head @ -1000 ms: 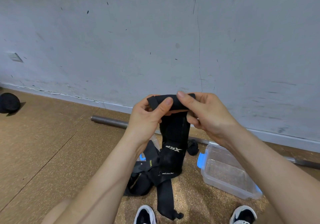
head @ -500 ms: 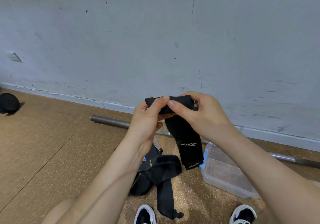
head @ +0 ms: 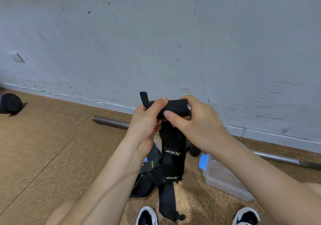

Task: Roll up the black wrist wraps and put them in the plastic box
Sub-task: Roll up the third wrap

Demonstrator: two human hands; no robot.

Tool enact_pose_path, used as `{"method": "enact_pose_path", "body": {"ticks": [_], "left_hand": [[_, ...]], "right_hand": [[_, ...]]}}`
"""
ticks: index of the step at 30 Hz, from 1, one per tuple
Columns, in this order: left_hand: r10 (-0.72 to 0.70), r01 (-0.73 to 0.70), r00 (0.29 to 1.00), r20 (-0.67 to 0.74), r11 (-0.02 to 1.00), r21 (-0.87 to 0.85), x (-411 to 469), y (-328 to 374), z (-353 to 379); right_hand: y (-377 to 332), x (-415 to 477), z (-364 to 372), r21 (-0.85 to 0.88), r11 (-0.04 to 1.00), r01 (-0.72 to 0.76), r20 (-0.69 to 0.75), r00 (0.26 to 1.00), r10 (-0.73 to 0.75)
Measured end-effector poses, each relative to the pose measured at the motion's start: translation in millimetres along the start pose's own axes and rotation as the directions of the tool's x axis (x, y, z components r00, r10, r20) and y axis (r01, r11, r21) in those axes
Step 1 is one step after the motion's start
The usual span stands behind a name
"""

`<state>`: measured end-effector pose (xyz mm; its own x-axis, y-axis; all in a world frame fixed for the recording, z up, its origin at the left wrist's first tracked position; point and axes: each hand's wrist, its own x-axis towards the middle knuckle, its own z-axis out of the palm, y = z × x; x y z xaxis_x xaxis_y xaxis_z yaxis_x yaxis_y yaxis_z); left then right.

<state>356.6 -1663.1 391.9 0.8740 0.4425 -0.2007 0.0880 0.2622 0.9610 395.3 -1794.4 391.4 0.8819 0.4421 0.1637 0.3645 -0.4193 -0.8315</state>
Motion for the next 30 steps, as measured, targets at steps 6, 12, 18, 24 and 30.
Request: {"method": "enact_pose_path", "body": {"ticks": [6, 12, 18, 24, 30], "left_hand": [[-0.013, 0.001, 0.998, 0.064, 0.982, 0.187, -7.9, -2.9, 5.6], [-0.016, -0.052, 0.979, 0.202, 0.944, 0.326, -15.3, 3.7, 8.1], [0.053, -0.258, 0.941, 0.335, 0.752, 0.606, -11.6, 1.3, 3.5], [0.314, -0.392, 0.920, 0.236, 0.721, 0.571, -0.9, 9.2, -11.0], [0.170, -0.293, 0.902, 0.397, 0.916, 0.273, -2.5, 8.2, -8.7]], "right_hand": [[2.8, 11.6, -13.0, 0.405, 0.904, -0.140, -0.020, 0.987, 0.162], [9.1, 13.0, -13.3, 0.478, 0.866, -0.143, -0.103, 0.971, 0.217], [12.5, 15.4, -14.0, 0.574, 0.793, -0.205, -0.040, 0.960, 0.277], [15.9, 21.5, -34.8, 0.617, 0.752, -0.234, 0.200, 0.970, 0.138], [15.5, 19.8, -43.6, 0.645, 0.714, -0.273, 0.352, 0.935, 0.039]]}}
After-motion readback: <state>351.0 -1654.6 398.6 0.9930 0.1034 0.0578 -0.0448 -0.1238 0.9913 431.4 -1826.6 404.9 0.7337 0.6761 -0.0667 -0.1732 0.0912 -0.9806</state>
